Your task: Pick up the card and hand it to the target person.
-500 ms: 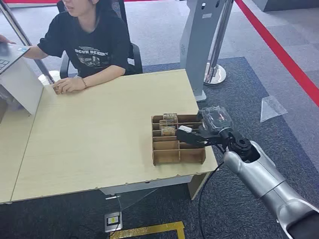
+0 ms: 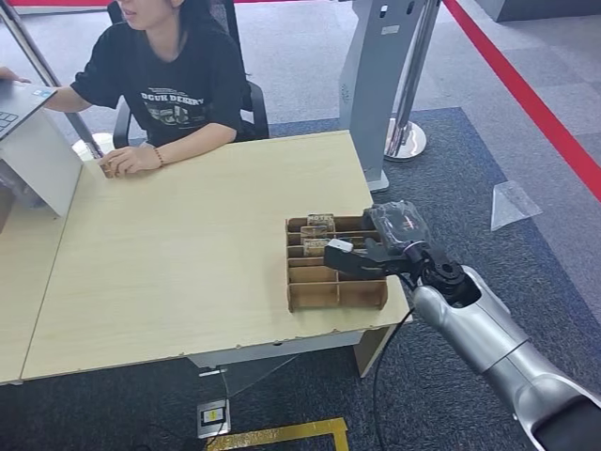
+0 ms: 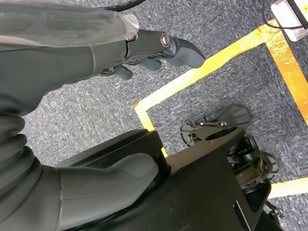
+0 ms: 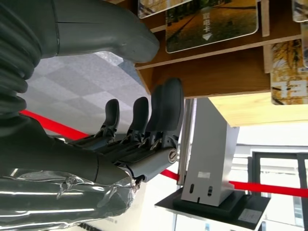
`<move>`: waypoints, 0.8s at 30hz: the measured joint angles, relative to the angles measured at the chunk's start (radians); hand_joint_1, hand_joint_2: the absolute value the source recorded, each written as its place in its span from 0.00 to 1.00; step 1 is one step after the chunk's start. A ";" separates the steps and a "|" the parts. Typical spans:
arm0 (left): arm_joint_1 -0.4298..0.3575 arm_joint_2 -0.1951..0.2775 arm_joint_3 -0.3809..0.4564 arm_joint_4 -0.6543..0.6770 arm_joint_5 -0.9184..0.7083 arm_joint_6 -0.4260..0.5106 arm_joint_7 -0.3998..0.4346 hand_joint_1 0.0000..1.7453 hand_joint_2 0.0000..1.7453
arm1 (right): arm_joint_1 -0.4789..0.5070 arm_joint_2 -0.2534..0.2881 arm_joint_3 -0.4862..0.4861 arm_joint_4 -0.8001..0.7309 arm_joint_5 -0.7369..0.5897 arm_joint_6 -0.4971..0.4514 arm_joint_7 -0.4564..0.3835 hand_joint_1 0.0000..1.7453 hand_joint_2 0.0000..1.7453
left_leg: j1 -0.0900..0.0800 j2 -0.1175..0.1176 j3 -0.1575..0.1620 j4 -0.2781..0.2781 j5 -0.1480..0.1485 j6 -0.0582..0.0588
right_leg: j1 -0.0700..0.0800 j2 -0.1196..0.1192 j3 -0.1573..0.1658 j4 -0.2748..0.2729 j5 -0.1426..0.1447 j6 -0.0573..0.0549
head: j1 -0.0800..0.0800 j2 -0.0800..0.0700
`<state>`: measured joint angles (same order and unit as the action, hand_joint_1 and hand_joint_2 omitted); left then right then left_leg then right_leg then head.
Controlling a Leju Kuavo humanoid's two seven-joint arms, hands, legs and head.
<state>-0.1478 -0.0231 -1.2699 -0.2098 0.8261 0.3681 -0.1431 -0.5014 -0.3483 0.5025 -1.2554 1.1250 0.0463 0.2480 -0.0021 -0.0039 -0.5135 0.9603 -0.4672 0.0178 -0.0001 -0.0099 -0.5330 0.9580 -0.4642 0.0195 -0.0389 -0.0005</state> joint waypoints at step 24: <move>0.001 -0.006 0.000 0.000 0.001 0.000 0.000 0.00 1.00 | -0.006 0.022 0.016 0.004 0.000 -0.009 0.007 0.51 1.00 | 0.000 0.000 0.000 0.000 0.000 0.000 | 0.000 0.000 0.000 0.000 0.000 0.000 | 0.000 0.000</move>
<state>-0.1471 -0.0293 -1.2699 -0.2098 0.8270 0.3683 -0.1431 -0.5077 -0.3267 0.5188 -1.2511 1.1250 0.0376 0.2549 -0.0021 -0.0039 -0.5135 0.9603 -0.4672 0.0178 -0.0001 -0.0099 -0.5330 0.9581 -0.4642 0.0195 -0.0389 -0.0005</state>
